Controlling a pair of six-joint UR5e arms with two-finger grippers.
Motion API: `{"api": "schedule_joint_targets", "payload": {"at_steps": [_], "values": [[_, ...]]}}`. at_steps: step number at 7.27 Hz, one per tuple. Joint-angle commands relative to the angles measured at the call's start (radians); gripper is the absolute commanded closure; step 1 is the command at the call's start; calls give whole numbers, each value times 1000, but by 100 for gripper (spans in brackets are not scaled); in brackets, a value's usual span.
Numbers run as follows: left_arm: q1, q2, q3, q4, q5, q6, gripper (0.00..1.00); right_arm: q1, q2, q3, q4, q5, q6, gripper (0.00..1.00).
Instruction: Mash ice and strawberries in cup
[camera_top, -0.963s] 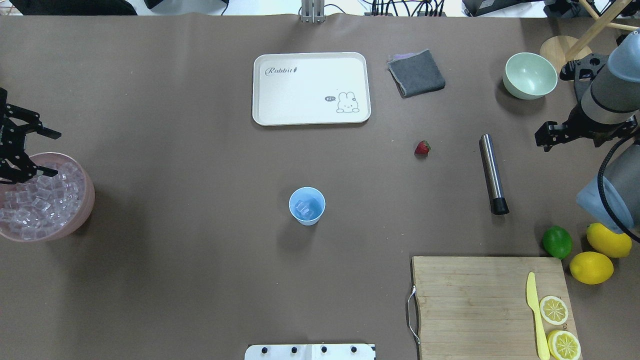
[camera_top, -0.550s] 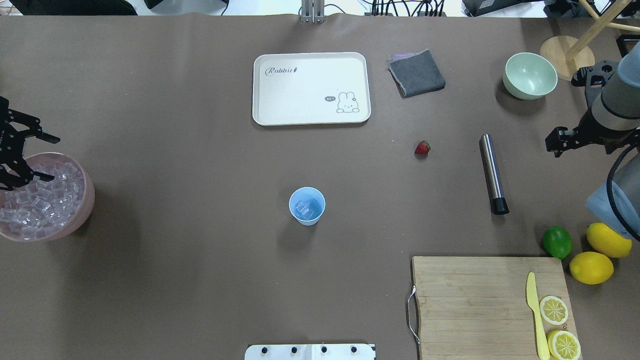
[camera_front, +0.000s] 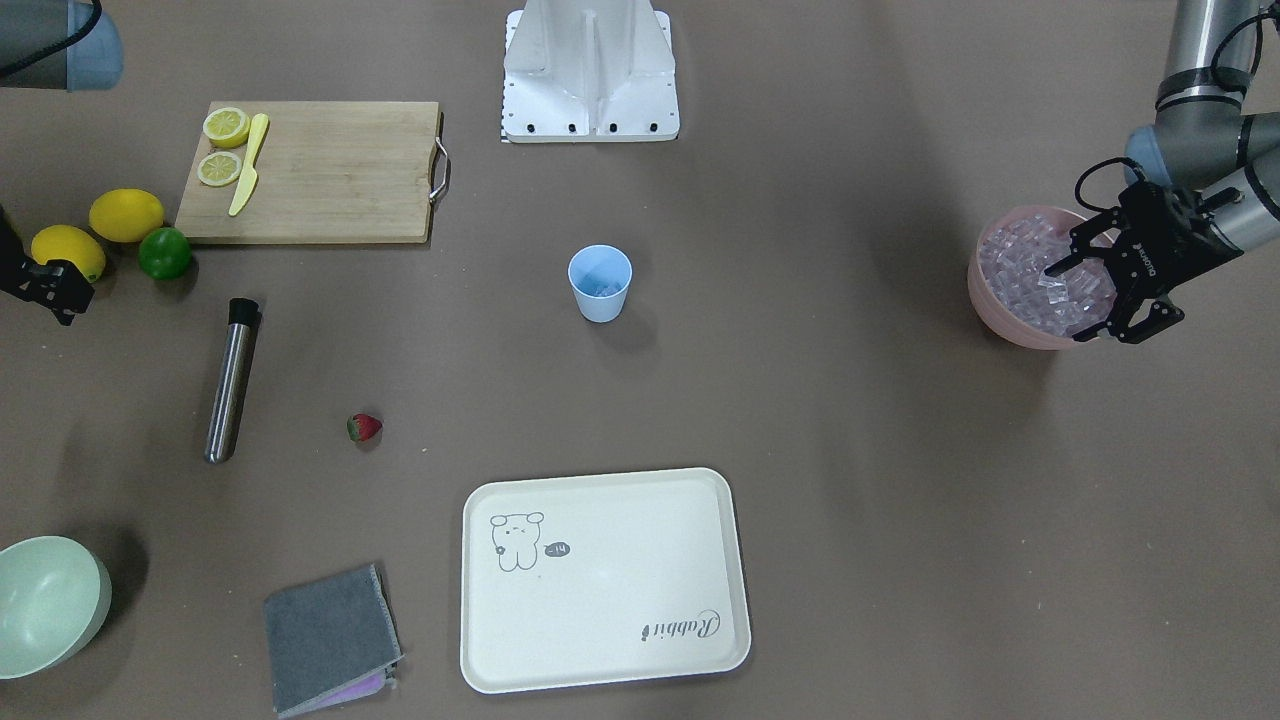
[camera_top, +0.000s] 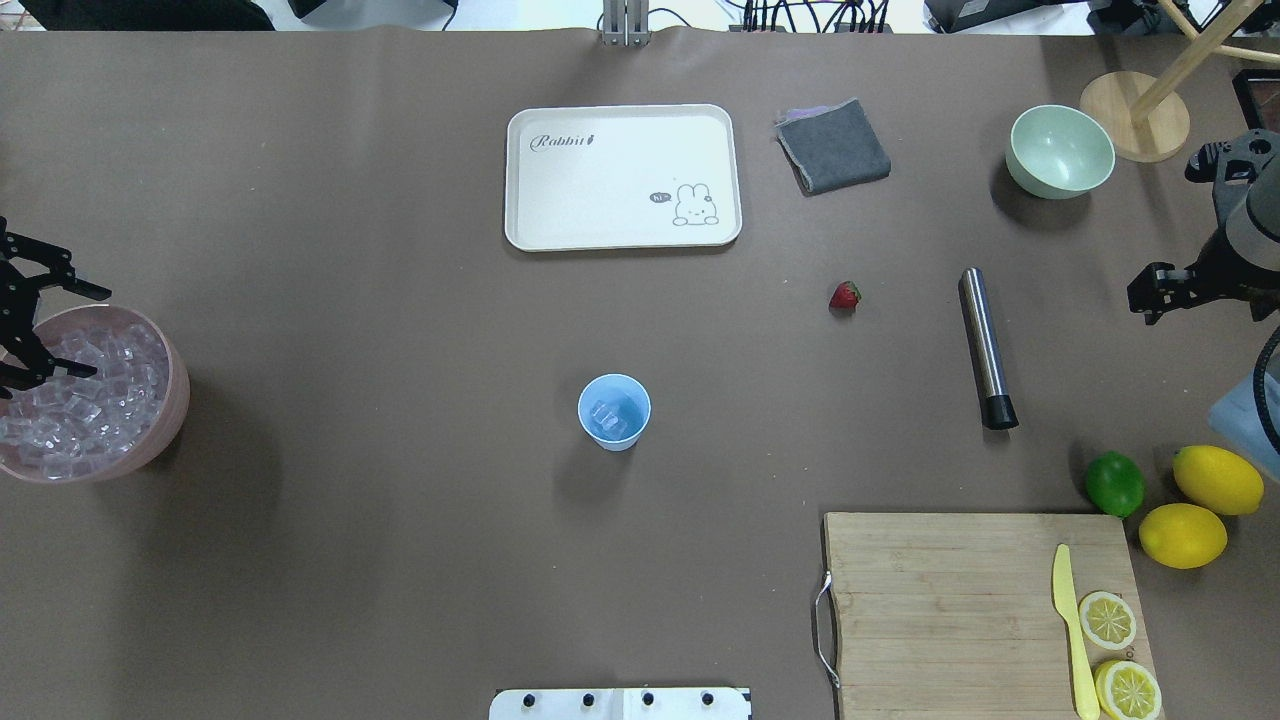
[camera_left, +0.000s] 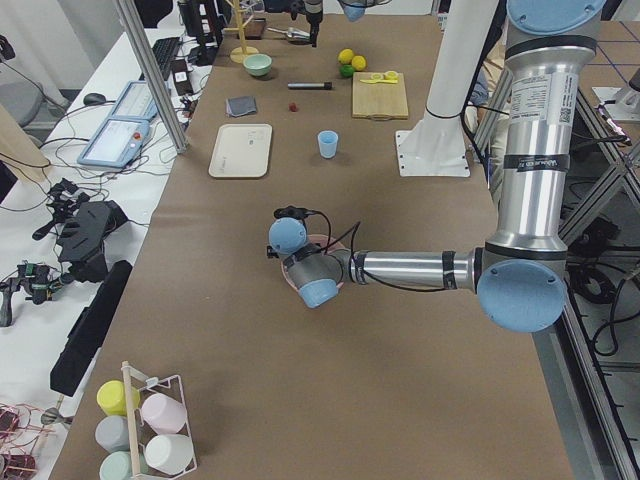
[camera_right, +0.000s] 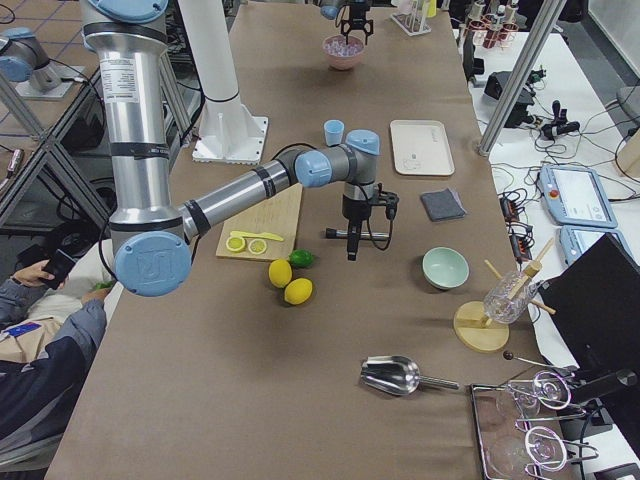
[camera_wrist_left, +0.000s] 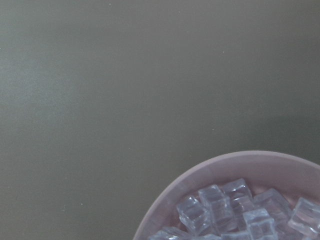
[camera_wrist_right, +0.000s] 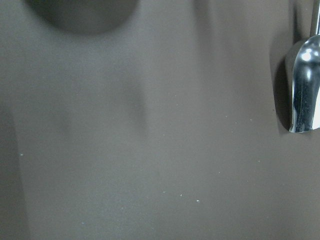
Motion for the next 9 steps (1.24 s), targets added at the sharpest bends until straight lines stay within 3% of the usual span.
{"api": "schedule_joint_targets", "payload": {"at_steps": [1,9], "values": [[2,49,-10,-38,-1,7,5,1,-5,-1,3,-1,0,0],[60,81,-7,-50,39,35,5,0,0,-11,6,-12,0,0]]}}
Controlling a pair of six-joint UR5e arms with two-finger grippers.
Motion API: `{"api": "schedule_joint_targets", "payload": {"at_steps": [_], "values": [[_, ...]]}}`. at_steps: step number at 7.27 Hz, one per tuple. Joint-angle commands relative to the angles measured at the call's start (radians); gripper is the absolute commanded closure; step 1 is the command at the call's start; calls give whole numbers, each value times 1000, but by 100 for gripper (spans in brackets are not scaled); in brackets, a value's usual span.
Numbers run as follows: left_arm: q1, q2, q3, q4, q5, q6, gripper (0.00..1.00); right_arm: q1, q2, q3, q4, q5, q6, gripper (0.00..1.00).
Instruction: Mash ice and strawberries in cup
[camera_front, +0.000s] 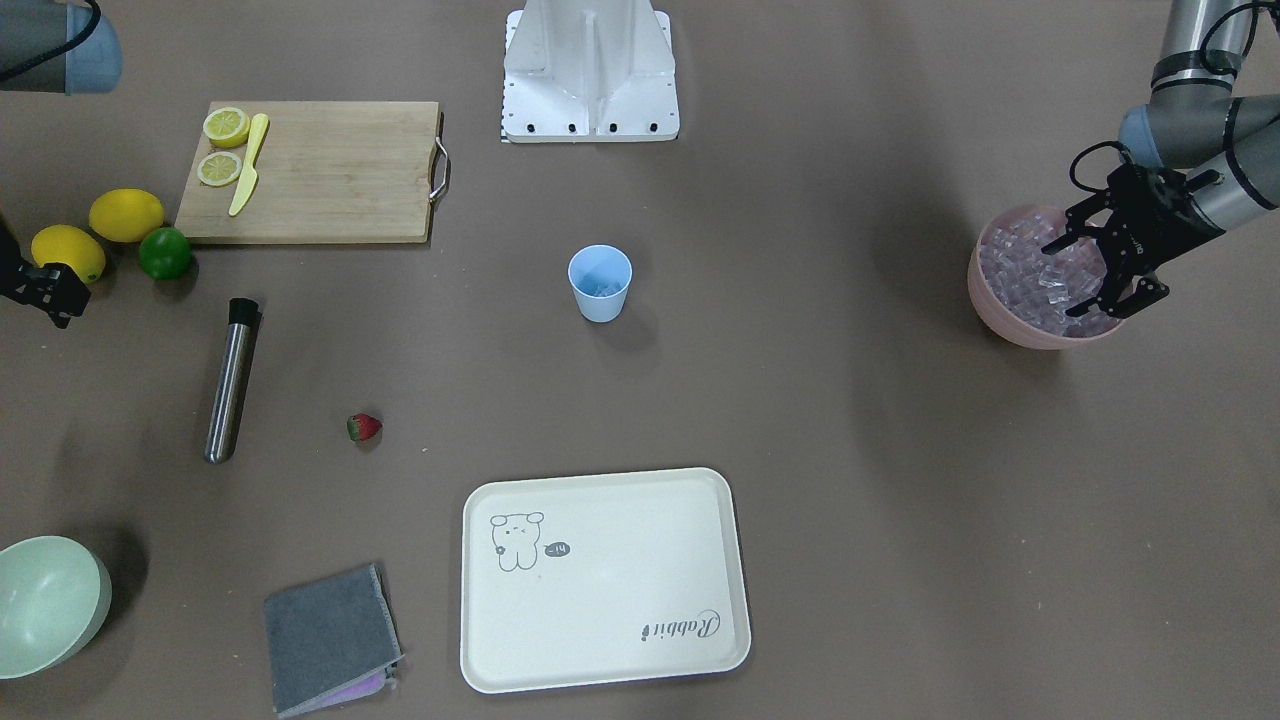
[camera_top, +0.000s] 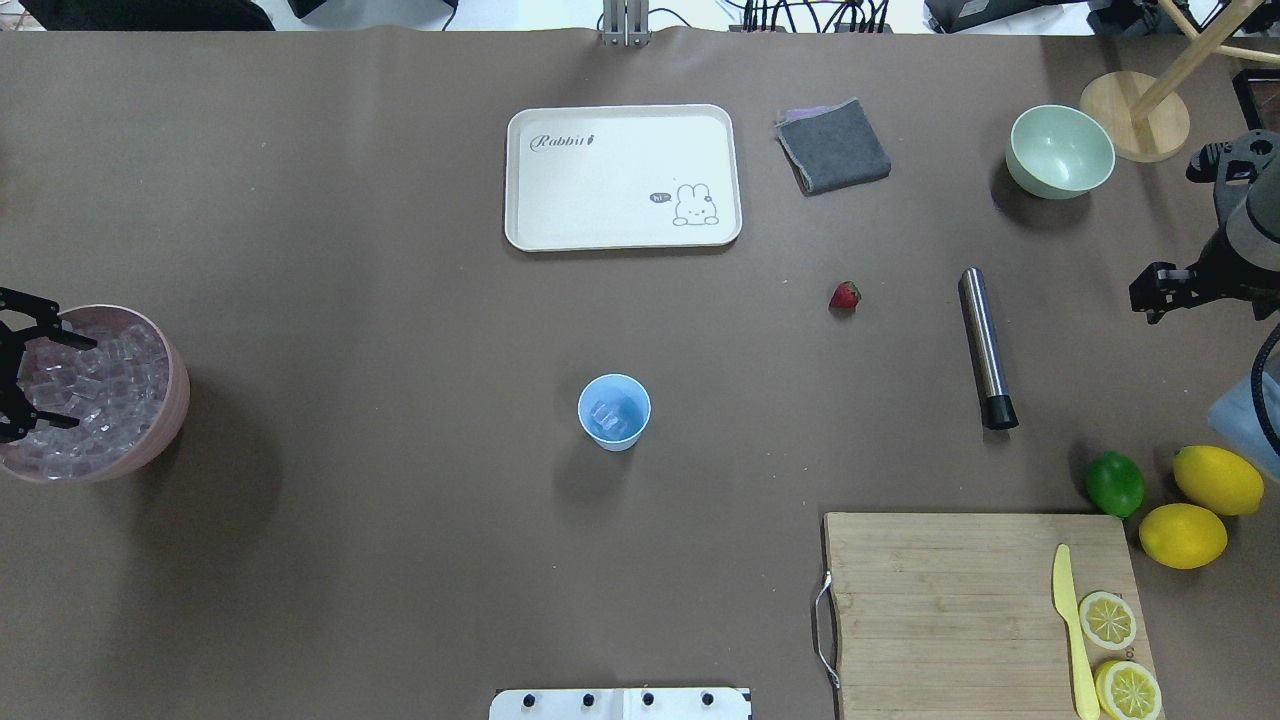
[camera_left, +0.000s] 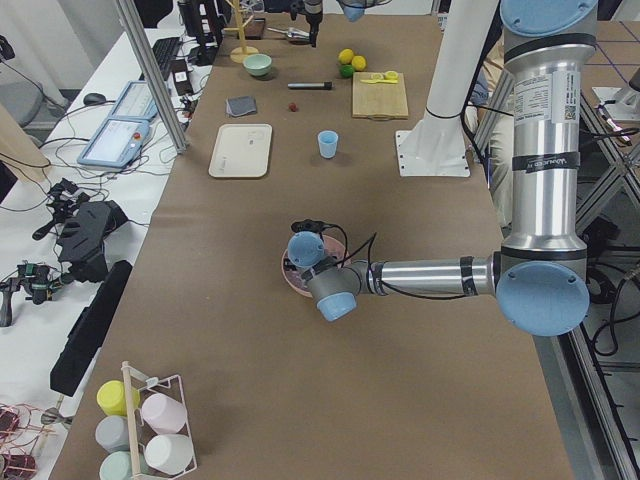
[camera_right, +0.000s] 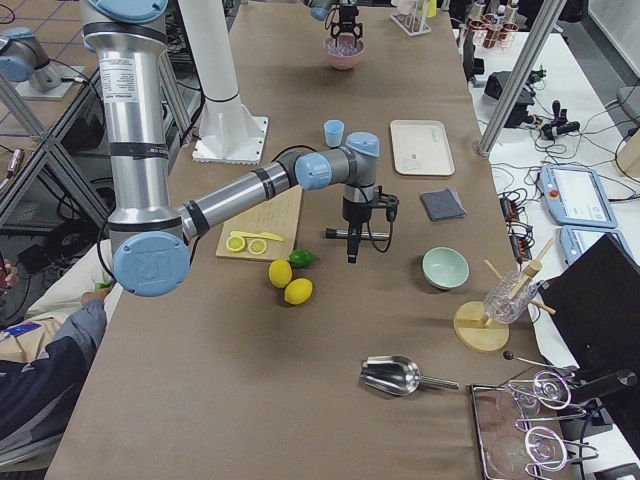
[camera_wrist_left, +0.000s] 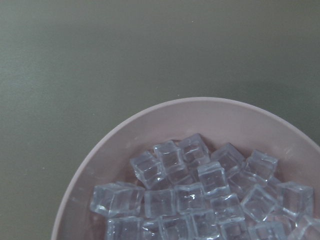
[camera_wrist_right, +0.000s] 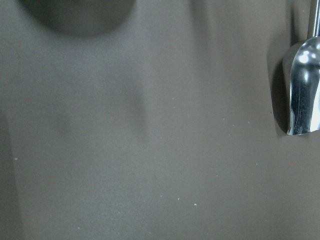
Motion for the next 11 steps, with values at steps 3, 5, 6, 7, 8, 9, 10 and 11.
{"api": "schedule_joint_targets", "payload": {"at_steps": [3,5,6,7,8,9,10,11], "values": [[16,1,6,0,38,33,59,0,-5,-12,1,-3,-2,0],[18,-8,5,10,41,11,100,0,-2,-12,1,-2,0,0],[18,-13,-1,15,35,2,100,2,1,-12,0,-2,0,0],[19,-25,2,26,32,2,100,2,3,-12,0,-2,-2,0],[19,-42,-1,55,24,2,100,3,6,-10,0,-2,-2,0],[13,-63,1,63,-9,2,100,3,7,-10,1,-2,-2,0],[6,-118,-1,129,-13,2,100,2,10,-9,1,3,0,0],[-19,-146,-2,173,-14,2,100,2,25,1,1,9,0,0]]}}
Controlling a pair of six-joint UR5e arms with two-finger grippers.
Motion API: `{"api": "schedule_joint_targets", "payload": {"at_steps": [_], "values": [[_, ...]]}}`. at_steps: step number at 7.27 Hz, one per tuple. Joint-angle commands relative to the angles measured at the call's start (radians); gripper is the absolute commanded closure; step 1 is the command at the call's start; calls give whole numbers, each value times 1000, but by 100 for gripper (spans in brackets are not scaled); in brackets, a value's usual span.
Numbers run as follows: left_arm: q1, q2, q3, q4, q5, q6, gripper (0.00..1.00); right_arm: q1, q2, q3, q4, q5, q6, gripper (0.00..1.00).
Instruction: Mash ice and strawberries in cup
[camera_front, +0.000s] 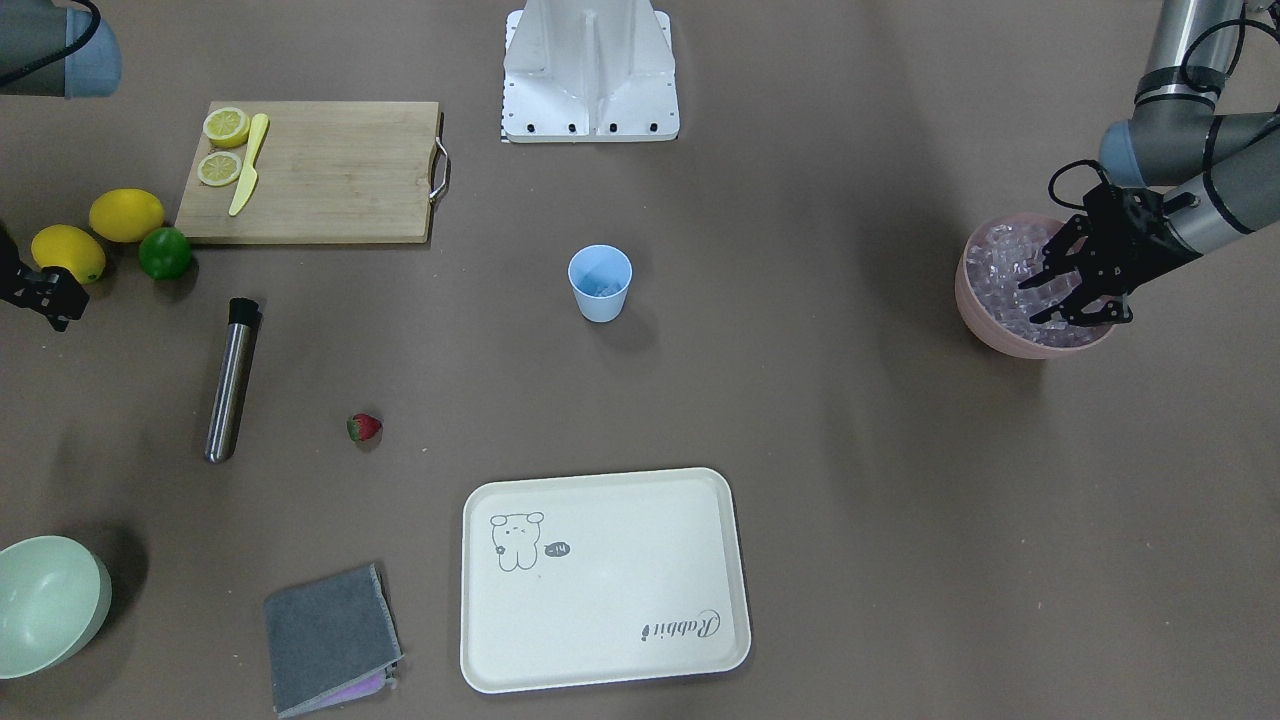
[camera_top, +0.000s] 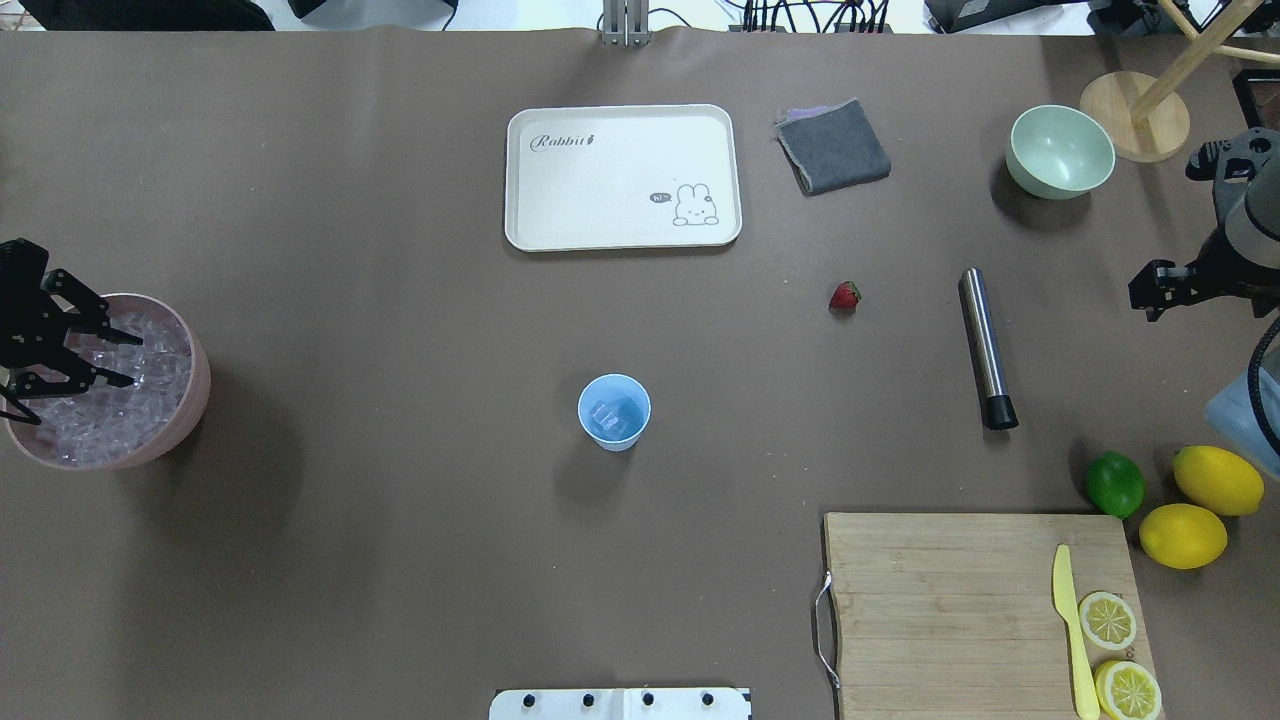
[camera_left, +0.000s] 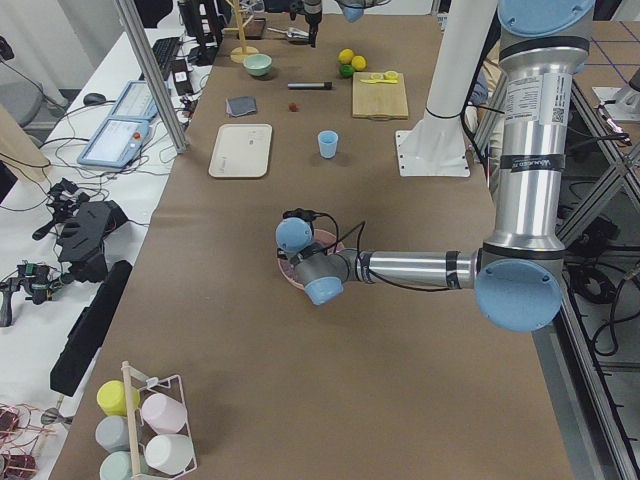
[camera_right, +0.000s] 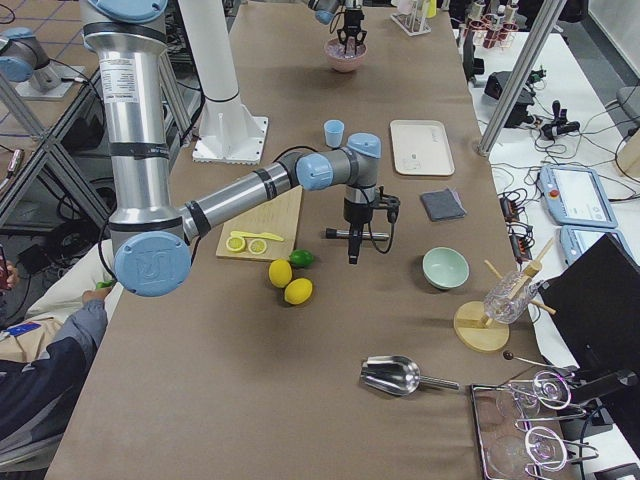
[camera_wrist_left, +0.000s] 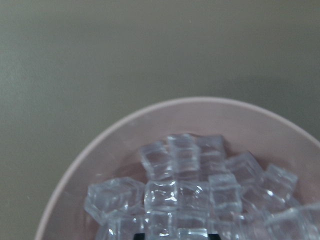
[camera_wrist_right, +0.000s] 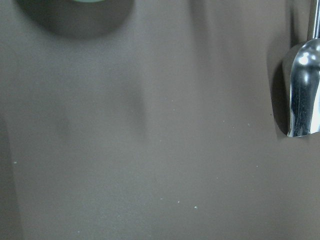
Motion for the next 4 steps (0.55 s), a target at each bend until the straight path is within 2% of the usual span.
{"api": "schedule_joint_targets", "payload": {"at_steps": [1,3,4], "values": [[-56,-48,-1,71,-25,-2,100,-5,48,6,0,8,1,0],[-163,-71,0,127,-133,-2,100,-20,76,17,2,8,-1,0],[-177,-71,2,132,-157,-20,100,-31,78,20,3,6,-7,0]]}}
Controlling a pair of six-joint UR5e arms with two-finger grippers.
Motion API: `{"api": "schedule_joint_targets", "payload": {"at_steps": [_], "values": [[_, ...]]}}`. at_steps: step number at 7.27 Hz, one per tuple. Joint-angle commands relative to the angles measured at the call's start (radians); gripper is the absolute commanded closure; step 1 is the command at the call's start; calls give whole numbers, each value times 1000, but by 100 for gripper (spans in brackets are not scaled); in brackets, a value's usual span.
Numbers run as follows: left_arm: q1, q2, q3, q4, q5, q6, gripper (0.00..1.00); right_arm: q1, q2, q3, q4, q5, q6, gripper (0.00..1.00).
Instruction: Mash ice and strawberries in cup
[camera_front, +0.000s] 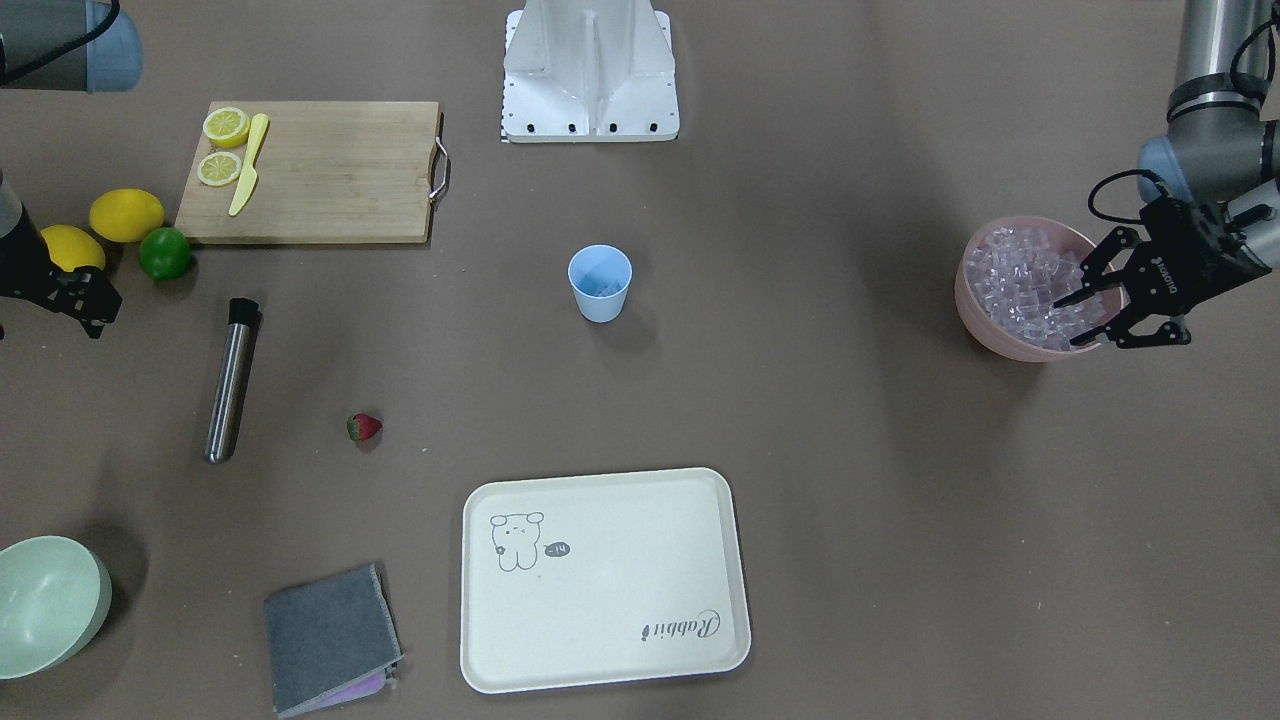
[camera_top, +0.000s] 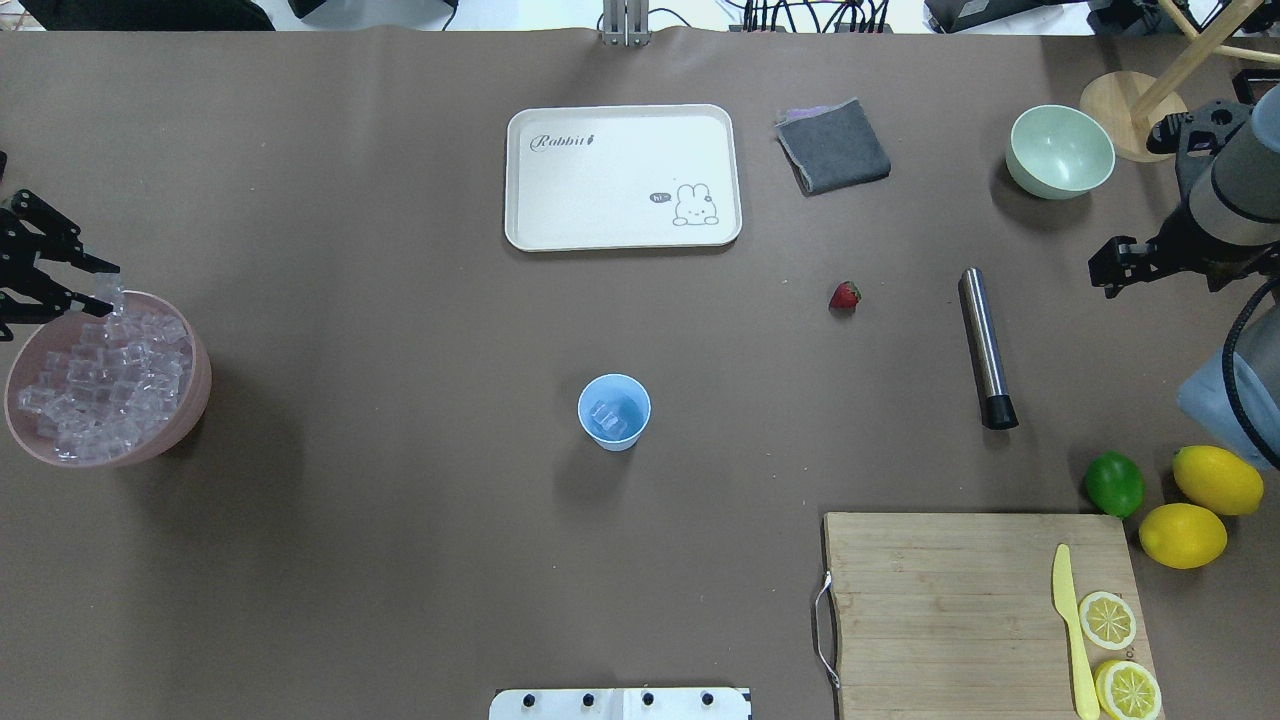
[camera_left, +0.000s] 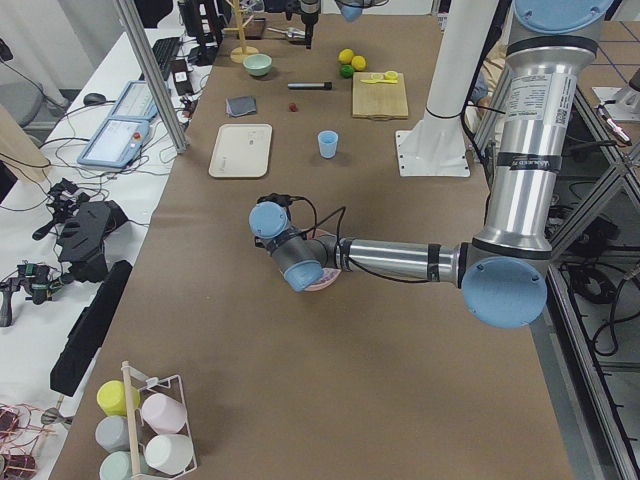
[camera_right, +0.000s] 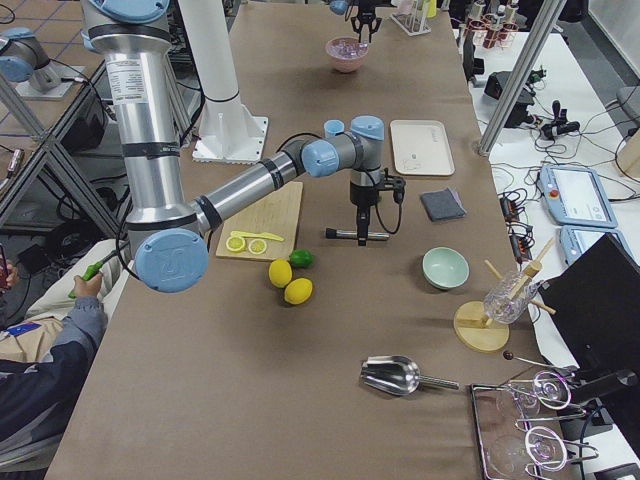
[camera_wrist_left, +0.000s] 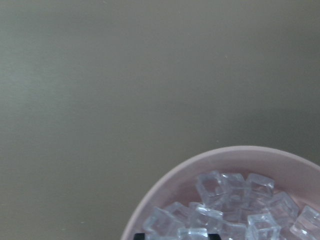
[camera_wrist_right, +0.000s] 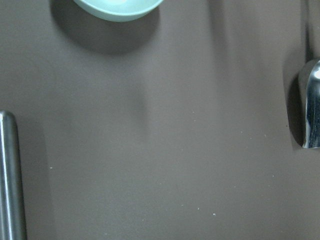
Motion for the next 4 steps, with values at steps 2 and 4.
{"api": "schedule_joint_targets", "payload": {"at_steps": [2,4], "values": [[-30,-71,-1,-4,-45,-240,100,-30,28,3,1,-6,-12,0],[-24,-125,-6,-4,-45,-388,100,-30,38,4,1,-3,-13,0]]}}
